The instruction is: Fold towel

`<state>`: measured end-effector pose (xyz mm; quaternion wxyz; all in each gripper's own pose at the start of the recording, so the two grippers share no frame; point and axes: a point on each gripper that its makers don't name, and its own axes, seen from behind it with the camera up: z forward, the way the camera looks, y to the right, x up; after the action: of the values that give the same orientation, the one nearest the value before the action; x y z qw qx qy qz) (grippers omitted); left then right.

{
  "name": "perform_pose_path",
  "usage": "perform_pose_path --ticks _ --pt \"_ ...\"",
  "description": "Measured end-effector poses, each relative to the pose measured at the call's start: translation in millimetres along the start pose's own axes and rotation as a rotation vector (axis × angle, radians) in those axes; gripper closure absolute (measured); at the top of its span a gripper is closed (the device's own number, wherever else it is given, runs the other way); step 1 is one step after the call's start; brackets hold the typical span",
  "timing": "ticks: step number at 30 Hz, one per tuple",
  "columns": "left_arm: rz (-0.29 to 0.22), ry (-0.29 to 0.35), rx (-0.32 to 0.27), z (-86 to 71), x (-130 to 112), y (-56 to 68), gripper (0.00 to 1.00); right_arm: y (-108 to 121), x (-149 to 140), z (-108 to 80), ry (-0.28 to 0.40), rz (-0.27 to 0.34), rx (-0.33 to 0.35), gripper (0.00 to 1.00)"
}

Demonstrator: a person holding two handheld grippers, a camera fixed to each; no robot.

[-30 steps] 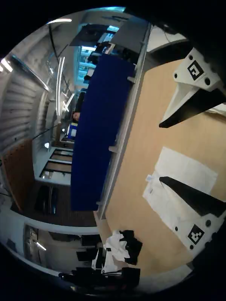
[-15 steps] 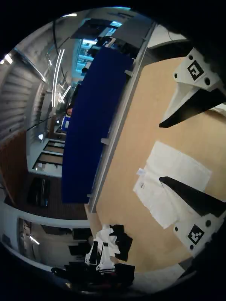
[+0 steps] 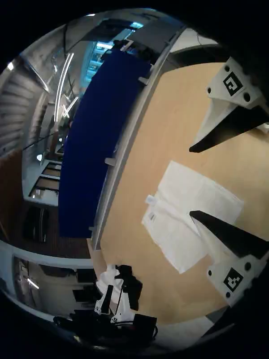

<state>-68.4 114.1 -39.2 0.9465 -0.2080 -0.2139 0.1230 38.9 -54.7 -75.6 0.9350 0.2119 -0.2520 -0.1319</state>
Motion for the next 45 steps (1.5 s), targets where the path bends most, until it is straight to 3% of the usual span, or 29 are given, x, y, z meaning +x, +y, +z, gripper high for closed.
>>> perform_pose_path --ticks 20,45 --pt "0.027 -0.132 -0.072 25.7 -72.6 33.5 0.07 -25.3 -80.4 24.7 -0.131 -0.017 0.049 0.0" --pt "0.07 -0.275 -0.191 45.0 -129.6 72.1 0.07 -36.1 -144.4 31.9 -0.256 -0.032 0.089 0.01"
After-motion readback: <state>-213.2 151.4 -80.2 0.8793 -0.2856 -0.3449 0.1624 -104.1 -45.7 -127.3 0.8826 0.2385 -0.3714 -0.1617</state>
